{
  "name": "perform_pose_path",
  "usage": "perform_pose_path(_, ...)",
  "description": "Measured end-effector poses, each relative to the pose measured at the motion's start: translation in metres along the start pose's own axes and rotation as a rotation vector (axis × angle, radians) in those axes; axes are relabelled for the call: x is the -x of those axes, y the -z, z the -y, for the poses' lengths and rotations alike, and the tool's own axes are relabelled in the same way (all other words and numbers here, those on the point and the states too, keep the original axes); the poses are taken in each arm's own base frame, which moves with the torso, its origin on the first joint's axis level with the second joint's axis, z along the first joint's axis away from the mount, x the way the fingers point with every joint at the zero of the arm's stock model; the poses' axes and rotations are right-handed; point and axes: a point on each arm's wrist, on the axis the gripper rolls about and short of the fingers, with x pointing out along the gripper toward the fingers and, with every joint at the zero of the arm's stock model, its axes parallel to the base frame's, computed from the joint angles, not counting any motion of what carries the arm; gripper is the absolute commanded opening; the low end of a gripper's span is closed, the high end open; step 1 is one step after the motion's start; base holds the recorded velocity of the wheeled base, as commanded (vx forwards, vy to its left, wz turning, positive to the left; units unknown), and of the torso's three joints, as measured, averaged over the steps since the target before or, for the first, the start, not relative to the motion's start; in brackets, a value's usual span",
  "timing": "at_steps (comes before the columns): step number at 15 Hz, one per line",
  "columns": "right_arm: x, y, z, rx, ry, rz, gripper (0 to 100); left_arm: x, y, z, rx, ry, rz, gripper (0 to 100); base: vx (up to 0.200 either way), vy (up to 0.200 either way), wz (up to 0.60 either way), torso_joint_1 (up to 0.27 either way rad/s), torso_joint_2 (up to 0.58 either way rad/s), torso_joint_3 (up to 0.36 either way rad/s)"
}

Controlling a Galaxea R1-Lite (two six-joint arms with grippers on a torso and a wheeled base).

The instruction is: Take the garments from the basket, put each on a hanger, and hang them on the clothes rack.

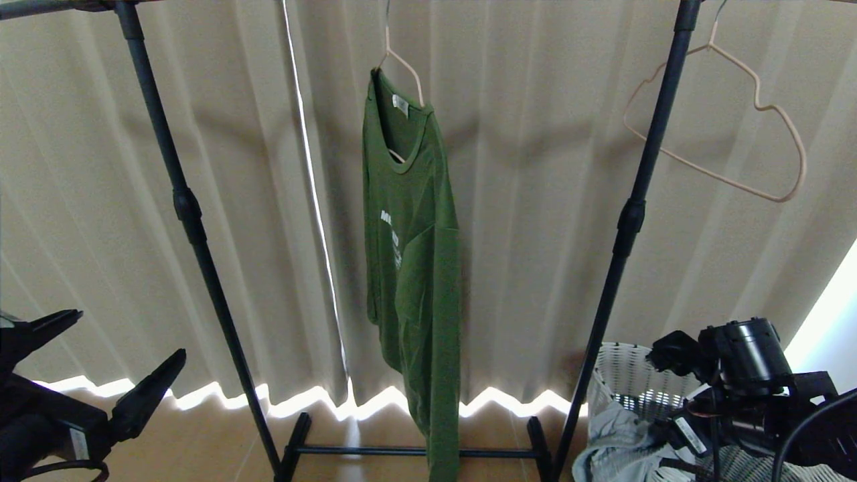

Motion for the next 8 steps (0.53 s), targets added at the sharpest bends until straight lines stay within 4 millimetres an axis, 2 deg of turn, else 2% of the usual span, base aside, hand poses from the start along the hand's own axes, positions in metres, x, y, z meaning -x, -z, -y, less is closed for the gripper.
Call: perform_pose_path(8,-0.0101,0.0007,-0.0029,0.007,-0.005,-0.035,100,-0.0010,0.0005,0.0005,0.000,0.004,-0.005,100,0.000,0.000,0.00,0.000,0.00,0.000)
